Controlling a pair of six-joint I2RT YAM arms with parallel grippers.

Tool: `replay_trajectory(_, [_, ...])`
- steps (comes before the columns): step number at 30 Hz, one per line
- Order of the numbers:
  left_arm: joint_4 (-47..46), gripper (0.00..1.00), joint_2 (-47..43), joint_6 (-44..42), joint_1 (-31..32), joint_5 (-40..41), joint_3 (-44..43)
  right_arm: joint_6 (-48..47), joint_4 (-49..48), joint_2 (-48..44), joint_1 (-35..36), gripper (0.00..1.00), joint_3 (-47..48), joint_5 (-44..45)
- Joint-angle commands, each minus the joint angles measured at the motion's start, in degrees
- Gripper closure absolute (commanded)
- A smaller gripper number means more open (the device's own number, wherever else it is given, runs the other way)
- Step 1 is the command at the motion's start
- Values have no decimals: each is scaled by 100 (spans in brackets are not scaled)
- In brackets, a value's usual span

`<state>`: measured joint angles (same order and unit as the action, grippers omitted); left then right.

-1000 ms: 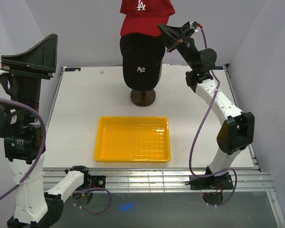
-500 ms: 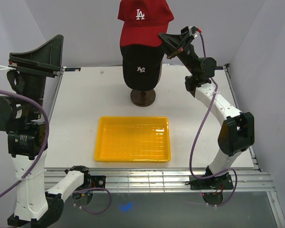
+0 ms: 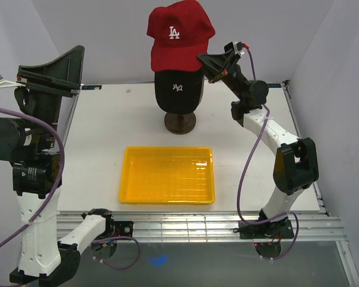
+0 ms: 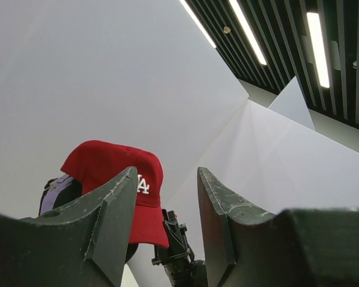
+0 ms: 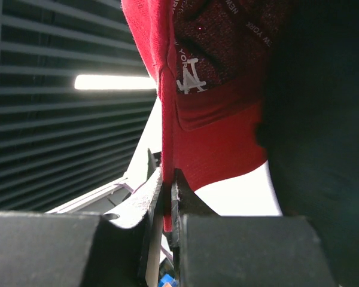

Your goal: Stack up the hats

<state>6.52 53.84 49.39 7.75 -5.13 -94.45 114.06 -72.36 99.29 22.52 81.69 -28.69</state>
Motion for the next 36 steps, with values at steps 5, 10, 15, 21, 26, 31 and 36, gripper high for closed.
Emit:
replay_trajectory(5, [42, 45, -23, -25, -1, -59, 59, 1777, -1105, 56, -117, 92, -241, -111])
replay_trajectory(10, [59, 45, -6, -25, -1, -76, 120, 1883, -1263, 12, -204, 92, -619, -181])
replay_trajectory(15, [103, 45, 3, -43, -10, -76, 225, 1953, -1456, 73, -266, 92, -804, -339])
replay_trajectory(21, [191, 45, 21, 1, -10, -278, 498, 1997, -1571, 117, -310, 92, -997, -436])
replay_trajectory(26, [393, 42, 519, 211, -1, -1173, 455, 1918, -1475, 12, -380, 82, -1103, -550])
replay_trajectory(31, [411, 41, 1154, 554, -1, -2333, 270, 1751, -1202, -67, -468, 71, -989, -690])
replay_trajectory(36, [376, 40, 1584, 817, -1, -2818, 226, 1663, -983, -85, -477, 62, -839, -770])
